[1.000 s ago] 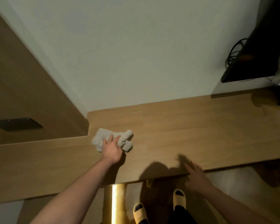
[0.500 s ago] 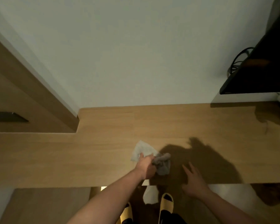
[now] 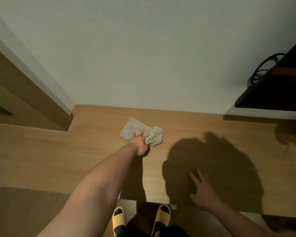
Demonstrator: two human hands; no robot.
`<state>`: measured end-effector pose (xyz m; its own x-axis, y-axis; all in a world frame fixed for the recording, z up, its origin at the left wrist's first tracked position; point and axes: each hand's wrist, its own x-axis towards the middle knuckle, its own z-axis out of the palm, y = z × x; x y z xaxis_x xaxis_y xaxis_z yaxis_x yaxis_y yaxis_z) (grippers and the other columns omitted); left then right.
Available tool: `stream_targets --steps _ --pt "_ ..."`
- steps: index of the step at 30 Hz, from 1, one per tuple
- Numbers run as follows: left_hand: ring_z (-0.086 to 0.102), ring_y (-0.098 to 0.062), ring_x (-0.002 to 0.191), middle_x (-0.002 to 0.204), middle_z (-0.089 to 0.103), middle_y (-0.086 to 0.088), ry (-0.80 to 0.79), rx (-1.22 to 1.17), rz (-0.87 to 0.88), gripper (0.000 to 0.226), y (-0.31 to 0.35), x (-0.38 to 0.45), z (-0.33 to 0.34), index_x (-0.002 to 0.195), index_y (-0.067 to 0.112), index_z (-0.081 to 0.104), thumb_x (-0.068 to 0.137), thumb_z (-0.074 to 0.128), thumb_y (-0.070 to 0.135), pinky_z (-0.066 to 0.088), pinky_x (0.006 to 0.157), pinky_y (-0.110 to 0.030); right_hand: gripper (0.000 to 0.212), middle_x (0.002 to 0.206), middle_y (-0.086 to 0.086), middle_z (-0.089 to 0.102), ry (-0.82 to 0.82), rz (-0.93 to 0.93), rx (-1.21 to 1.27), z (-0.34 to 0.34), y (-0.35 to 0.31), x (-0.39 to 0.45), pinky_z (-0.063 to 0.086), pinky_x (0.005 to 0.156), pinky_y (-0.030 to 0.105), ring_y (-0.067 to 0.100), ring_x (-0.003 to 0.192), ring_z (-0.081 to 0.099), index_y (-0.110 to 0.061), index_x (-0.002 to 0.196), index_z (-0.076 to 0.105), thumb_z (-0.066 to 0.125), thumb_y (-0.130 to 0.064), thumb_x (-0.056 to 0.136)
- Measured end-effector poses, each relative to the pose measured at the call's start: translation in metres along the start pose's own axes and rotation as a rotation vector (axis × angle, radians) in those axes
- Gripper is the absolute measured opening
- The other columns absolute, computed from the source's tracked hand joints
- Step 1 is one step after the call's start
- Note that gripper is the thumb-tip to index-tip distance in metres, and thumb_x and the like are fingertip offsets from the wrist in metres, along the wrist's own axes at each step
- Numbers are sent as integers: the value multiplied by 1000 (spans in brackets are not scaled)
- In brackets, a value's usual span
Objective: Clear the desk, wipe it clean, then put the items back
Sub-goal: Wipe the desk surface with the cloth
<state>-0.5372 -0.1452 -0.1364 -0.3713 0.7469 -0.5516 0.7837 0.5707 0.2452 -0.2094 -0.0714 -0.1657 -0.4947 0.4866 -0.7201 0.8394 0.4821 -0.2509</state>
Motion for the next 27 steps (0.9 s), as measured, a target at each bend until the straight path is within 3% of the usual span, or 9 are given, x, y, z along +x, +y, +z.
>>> stream_targets --steps 4,12,18,22,24,27 --pt "-10 -31 158 172 6 -3 73 -141 -3 53 -9 -37 55 162 28 28 109 35 33 -12 124 -36 90 171 -3 -18 -36 -25 -23 6 0 0 13 129 45 28 158 -9 -35 165 4 61 -34 94" --pt "-19 -20 156 171 1 12 122 -308 -20 55 -44 -181 165 158 33 35 104 47 29 9 130 -41 87 169 -4 -22 -145 -134 -99 27 -21 -19 10 128 49 32 157 -15 -34 165 5 60 -41 98" --pt "11 -12 157 163 24 20 157 -447 -100 50 -43 -223 155 156 31 41 106 44 34 10 126 -26 83 170 2 -21 -222 -200 -204 54 -28 -28 13 128 52 36 157 -15 -33 164 11 57 -41 95" --pt "20 -27 156 164 34 0 429 -523 -275 55 -85 -212 107 151 21 49 100 41 38 15 127 -41 86 172 2 -11 -204 -236 -195 60 -26 -26 14 127 52 21 153 -18 -44 160 11 58 -46 88" --pt "19 -31 156 163 34 -4 381 -482 -364 48 -104 -199 95 150 21 51 105 43 34 8 128 -43 81 172 1 -14 -188 -229 -187 60 -27 -32 17 127 49 29 158 -9 -38 162 18 57 -48 92" --pt "38 -33 146 149 51 -1 190 -509 -433 39 -108 -182 104 138 26 59 104 43 38 25 124 -46 78 172 2 -14 -166 -242 -165 60 -29 -38 20 127 45 31 159 -4 -32 163 22 57 -47 95"
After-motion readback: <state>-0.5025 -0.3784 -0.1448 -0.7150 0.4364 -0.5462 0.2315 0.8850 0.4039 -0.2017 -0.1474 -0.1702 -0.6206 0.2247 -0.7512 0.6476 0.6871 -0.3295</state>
